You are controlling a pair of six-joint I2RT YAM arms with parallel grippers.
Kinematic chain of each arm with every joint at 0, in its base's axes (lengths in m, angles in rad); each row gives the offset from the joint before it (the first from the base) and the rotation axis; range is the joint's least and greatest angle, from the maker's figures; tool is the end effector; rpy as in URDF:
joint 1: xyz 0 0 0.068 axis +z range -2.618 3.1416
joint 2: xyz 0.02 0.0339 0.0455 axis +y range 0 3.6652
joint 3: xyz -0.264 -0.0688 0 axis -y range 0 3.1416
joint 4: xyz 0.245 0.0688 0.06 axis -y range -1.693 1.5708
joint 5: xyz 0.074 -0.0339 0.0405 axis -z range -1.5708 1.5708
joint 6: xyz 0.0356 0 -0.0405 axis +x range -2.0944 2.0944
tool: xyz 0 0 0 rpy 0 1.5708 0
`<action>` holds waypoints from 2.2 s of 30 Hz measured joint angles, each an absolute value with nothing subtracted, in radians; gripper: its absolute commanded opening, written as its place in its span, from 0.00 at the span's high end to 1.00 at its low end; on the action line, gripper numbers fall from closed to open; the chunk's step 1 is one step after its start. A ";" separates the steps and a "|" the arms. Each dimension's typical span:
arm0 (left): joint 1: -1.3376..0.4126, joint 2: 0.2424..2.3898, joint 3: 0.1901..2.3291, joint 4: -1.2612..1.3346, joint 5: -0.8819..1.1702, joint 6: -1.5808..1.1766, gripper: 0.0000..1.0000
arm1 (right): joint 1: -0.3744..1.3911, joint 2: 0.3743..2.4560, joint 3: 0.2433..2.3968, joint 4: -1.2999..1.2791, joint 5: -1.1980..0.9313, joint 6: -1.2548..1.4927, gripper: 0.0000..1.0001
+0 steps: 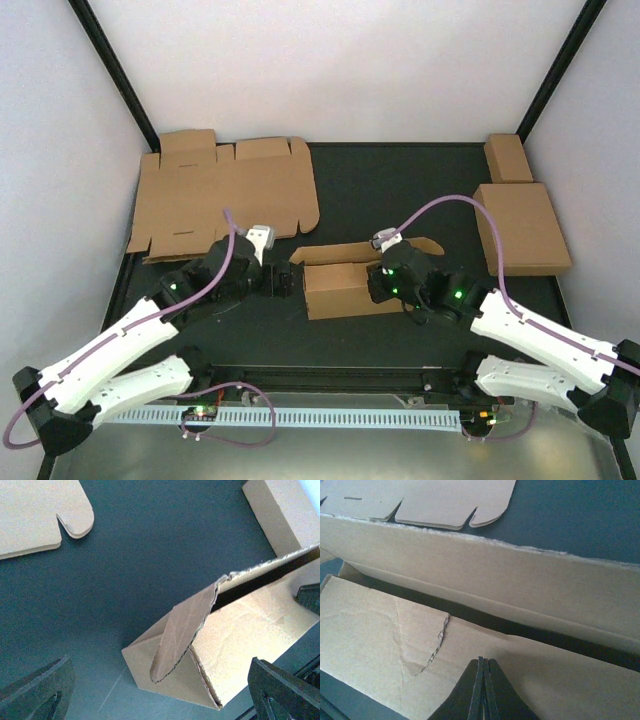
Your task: Fold the paper box
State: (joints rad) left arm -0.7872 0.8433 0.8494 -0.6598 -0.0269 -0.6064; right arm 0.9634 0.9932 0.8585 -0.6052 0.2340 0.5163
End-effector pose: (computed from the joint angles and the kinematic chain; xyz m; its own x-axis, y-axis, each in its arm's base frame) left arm 0.1249 -0.1240 0.3055 -0.7477 -0.0568 -0.6616 0.3249 0.8377 -0.4390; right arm 0.1249 0.1652 0.2880 -0.6807 -0.1380 -0.7194 -0.4197 0.8784 0.2286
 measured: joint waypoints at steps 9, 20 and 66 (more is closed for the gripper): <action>-0.838 0.857 0.851 -0.682 -0.059 -0.604 0.03 | 0.963 0.991 0.844 -0.582 0.249 0.527 0.98; -0.885 0.919 0.890 -0.710 -0.101 -0.603 0.23 | 0.962 0.995 0.823 -0.541 0.250 0.538 0.98; -1.088 0.946 1.069 -0.882 -0.174 -0.661 0.56 | 0.957 1.048 1.250 -0.680 0.036 0.344 0.98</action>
